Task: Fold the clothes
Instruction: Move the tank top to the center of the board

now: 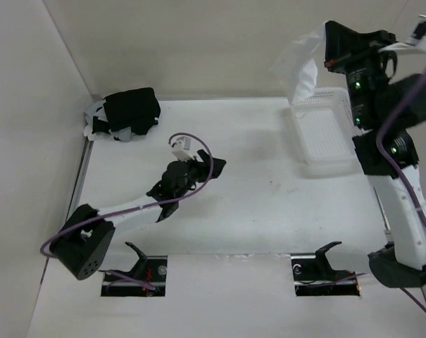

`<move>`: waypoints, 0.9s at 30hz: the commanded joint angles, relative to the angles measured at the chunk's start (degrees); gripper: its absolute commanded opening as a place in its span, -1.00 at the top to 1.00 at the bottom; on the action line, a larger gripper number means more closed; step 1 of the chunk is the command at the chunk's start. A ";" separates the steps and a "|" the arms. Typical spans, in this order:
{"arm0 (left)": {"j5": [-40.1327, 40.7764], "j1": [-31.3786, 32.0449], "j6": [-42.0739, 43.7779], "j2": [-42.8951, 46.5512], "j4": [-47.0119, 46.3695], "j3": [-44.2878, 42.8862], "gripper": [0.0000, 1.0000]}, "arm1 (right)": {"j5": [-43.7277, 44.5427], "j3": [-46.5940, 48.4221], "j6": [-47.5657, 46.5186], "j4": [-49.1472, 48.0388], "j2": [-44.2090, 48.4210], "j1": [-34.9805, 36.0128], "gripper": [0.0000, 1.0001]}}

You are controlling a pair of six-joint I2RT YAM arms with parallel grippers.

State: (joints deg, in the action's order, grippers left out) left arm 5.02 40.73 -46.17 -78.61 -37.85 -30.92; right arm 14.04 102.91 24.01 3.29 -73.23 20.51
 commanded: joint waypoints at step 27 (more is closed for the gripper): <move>-0.89 -5.54 0.29 1.98 17.99 5.96 0.02 | -0.33 -69.08 11.32 -12.60 9.60 16.10 0.93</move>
State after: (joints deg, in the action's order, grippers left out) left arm 3.95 32.80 -47.62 -73.73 -16.47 -21.52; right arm 14.70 33.65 34.22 -4.73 -65.14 38.28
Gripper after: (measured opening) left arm 0.451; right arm 0.041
